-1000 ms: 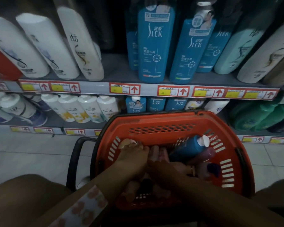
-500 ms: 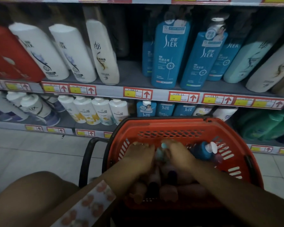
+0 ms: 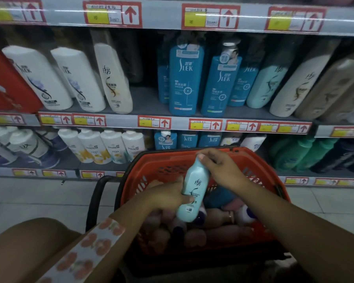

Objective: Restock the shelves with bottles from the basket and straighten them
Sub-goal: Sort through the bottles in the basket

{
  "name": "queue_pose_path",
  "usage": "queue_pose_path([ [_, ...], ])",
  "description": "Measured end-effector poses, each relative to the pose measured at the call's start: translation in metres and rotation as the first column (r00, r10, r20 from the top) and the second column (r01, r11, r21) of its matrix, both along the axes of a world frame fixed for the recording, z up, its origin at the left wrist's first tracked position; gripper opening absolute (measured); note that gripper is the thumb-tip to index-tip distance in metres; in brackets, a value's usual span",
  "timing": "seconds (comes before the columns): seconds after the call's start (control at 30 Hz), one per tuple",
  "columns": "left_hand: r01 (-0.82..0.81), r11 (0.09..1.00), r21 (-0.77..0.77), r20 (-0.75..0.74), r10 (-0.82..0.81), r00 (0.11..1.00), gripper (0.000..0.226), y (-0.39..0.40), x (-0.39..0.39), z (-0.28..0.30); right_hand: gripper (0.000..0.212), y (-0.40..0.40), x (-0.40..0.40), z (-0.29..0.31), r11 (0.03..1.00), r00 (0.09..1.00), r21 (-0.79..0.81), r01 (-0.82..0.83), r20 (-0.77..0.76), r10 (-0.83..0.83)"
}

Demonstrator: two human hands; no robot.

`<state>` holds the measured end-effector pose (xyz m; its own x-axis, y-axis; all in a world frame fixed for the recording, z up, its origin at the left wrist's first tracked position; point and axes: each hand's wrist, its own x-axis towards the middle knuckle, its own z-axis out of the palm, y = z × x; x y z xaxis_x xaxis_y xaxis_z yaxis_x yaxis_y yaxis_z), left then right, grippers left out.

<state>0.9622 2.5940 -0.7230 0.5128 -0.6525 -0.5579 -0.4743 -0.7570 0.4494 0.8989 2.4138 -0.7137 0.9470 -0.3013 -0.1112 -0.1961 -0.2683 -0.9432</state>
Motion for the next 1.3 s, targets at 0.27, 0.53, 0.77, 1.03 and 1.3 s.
queue_pose_path([
  [0.27, -0.144, 0.965, -0.217, -0.133, 0.117, 0.984, 0.050, -0.002, -0.024, 0.015, 0.068, -0.003, -0.025, 0.001, 0.916, 0.991, -0.377, -0.137, -0.041, 0.131],
  [0.53, -0.321, 0.814, -0.484, -0.285, 0.201, 0.937, 0.034, -0.013, -0.045, 0.027, 0.097, 0.006, -0.040, 0.031, 0.781, 0.984, -0.615, -0.111, 0.042, 0.173],
  [0.77, -0.479, 0.584, -0.655, -0.421, 0.245, 0.873, 0.029, -0.016, -0.053, 0.039, 0.107, 0.016, -0.055, 0.074, 0.765, 0.977, -0.643, -0.015, 0.153, 0.149],
  [1.03, -0.503, 0.395, -0.769, -0.445, 0.235, 0.864, 0.033, -0.010, -0.068, 0.081, 0.107, 0.035, -0.083, 0.124, 0.786, 0.951, -0.614, 0.070, 0.279, 0.133],
  [1.3, -0.361, 0.305, -0.881, -0.334, 0.138, 0.932, 0.040, -0.010, -0.070, 0.152, 0.106, 0.034, -0.092, 0.196, 0.752, 0.903, -0.640, 0.156, 0.402, 0.154],
])
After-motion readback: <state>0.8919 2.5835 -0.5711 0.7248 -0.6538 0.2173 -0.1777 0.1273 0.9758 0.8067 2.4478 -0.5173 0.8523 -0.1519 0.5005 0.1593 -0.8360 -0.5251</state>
